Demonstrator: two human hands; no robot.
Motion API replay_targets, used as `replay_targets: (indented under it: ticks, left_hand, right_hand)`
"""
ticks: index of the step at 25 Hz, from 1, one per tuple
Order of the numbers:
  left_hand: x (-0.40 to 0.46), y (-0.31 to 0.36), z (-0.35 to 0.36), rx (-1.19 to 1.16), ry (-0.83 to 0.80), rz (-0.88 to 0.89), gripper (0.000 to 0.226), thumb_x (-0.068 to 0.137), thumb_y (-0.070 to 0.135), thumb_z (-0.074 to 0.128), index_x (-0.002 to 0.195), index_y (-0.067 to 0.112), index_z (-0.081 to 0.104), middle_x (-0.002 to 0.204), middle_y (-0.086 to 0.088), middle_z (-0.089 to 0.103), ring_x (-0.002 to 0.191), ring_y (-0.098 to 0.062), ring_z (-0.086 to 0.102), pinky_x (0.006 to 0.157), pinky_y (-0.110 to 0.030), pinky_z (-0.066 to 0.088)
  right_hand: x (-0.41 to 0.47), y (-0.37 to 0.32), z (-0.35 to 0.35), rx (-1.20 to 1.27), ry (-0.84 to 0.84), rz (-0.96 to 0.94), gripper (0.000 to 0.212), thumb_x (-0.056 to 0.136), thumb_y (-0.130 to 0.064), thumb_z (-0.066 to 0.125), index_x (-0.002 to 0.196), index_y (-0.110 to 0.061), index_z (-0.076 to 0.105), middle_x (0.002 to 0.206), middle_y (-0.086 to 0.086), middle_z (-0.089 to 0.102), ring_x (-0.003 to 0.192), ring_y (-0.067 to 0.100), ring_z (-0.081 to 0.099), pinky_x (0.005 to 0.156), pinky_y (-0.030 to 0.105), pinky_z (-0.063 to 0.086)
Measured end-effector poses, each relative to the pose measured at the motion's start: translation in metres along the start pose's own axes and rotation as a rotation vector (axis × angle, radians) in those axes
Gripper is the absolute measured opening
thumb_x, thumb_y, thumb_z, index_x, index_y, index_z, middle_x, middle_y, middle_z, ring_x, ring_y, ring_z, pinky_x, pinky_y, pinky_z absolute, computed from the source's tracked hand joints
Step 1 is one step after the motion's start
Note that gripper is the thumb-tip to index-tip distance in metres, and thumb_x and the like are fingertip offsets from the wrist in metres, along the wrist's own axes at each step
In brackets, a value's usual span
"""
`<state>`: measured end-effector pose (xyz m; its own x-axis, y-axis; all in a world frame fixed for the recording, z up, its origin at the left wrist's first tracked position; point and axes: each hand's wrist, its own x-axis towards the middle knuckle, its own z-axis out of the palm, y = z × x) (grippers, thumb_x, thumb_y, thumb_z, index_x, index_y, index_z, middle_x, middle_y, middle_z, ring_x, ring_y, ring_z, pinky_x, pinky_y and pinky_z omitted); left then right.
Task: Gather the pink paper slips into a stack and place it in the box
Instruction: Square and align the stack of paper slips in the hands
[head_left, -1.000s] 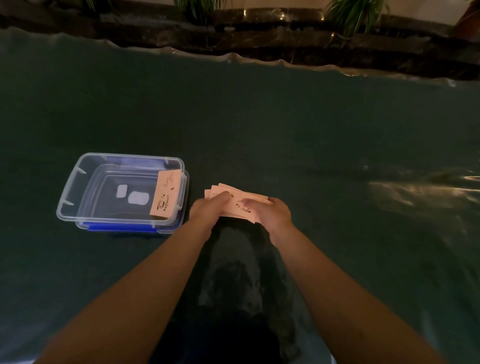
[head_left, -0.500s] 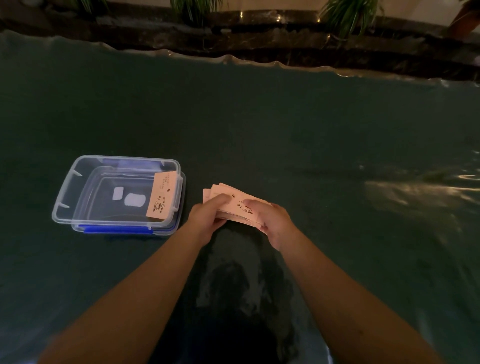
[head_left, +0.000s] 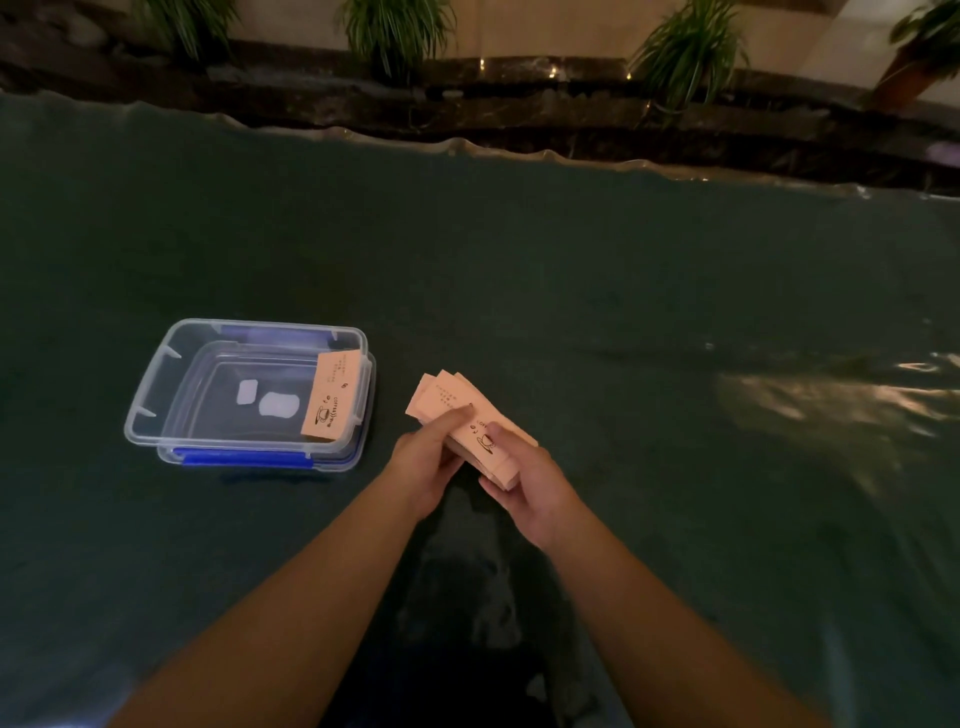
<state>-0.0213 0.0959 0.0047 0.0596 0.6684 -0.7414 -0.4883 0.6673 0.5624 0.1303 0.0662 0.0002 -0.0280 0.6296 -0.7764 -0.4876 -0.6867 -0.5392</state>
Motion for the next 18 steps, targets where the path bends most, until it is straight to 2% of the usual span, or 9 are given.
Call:
replay_targets:
  ticks: [2,3,5,6,9,11,15,17,18]
  left_hand:
    - [-0.008,-0.002,0.000,0.020,-0.056,-0.038,0.042,0.083,0.013,0.084,0.122,0.008,0.069,0.099,-0.012,0.083,0.106,-0.029,0.074,0.082,-0.039,0.060]
    - [-0.011,-0.003,0.000,0.038,-0.079,-0.057,0.044,0.082,0.013,0.085,0.123,0.010,0.069,0.103,-0.013,0.082,0.110,-0.031,0.072,0.087,-0.043,0.060]
    - [-0.017,-0.002,-0.002,0.094,-0.117,-0.070,0.046,0.081,0.015,0.085,0.124,0.011,0.069,0.110,-0.014,0.081,0.116,-0.034,0.070,0.099,-0.049,0.057]
    - [-0.020,-0.001,-0.005,0.137,-0.143,-0.059,0.046,0.082,0.014,0.085,0.125,0.011,0.069,0.109,-0.013,0.081,0.116,-0.033,0.070,0.100,-0.048,0.057]
    - [-0.028,0.010,-0.020,0.345,-0.254,0.000,0.053,0.082,0.009,0.083,0.130,0.018,0.063,0.105,-0.001,0.082,0.101,-0.021,0.078,0.078,-0.036,0.063]
    - [-0.033,0.017,-0.029,0.549,-0.343,0.001,0.066,0.074,0.005,0.087,0.131,0.025,0.059,0.108,0.003,0.081,0.099,-0.015,0.078,0.073,-0.031,0.063]
    - [-0.042,0.021,-0.034,0.883,-0.349,0.042,0.093,0.068,-0.003,0.083,0.146,0.027,0.042,0.131,-0.002,0.065,0.127,-0.025,0.059,0.106,-0.053,0.050]
    - [-0.043,0.019,-0.036,0.948,-0.342,0.128,0.092,0.071,-0.006,0.080,0.146,0.029,0.039,0.133,0.000,0.062,0.129,-0.023,0.057,0.109,-0.053,0.048]
    - [-0.043,0.018,-0.038,0.974,-0.346,0.181,0.090,0.072,-0.005,0.080,0.145,0.029,0.039,0.132,0.002,0.062,0.128,-0.020,0.058,0.108,-0.049,0.049]
  right_hand:
    - [-0.009,0.004,0.001,-0.007,-0.029,-0.008,0.065,0.083,-0.027,0.090,0.139,-0.013,0.059,0.117,0.008,0.083,0.106,0.020,0.080,0.082,0.037,0.062]
    - [-0.012,0.006,0.001,-0.026,-0.040,-0.009,0.066,0.082,-0.028,0.091,0.138,-0.014,0.058,0.116,0.008,0.083,0.104,0.019,0.081,0.079,0.036,0.062]
    - [-0.018,0.006,-0.001,-0.106,-0.055,-0.011,0.069,0.081,-0.030,0.092,0.137,-0.013,0.057,0.120,0.009,0.082,0.109,0.022,0.079,0.082,0.037,0.063]
    - [-0.020,0.005,-0.003,-0.167,-0.065,-0.011,0.070,0.080,-0.030,0.093,0.137,-0.012,0.057,0.123,0.010,0.080,0.113,0.024,0.077,0.086,0.039,0.063]
    - [-0.024,0.002,-0.013,-0.420,-0.142,0.000,0.080,0.068,-0.032,0.097,0.136,-0.014,0.057,0.128,0.008,0.077,0.120,0.026,0.072,0.099,0.043,0.061]
    - [-0.024,0.001,-0.016,-0.631,-0.214,-0.021,0.088,0.061,-0.031,0.096,0.138,-0.020,0.055,0.131,0.001,0.075,0.121,0.021,0.071,0.104,0.043,0.058]
    - [-0.020,0.010,-0.010,-0.895,-0.281,-0.154,0.088,0.064,-0.010,0.089,0.141,-0.034,0.052,0.129,-0.008,0.074,0.120,0.013,0.070,0.102,0.041,0.059]
    - [-0.018,0.016,-0.005,-0.872,-0.262,-0.224,0.090,0.061,-0.005,0.086,0.137,-0.038,0.052,0.126,-0.008,0.075,0.119,0.015,0.072,0.098,0.038,0.061]
    - [-0.018,0.020,-0.002,-0.862,-0.252,-0.264,0.087,0.060,-0.005,0.086,0.131,-0.043,0.053,0.121,-0.012,0.077,0.116,0.012,0.073,0.091,0.030,0.062]
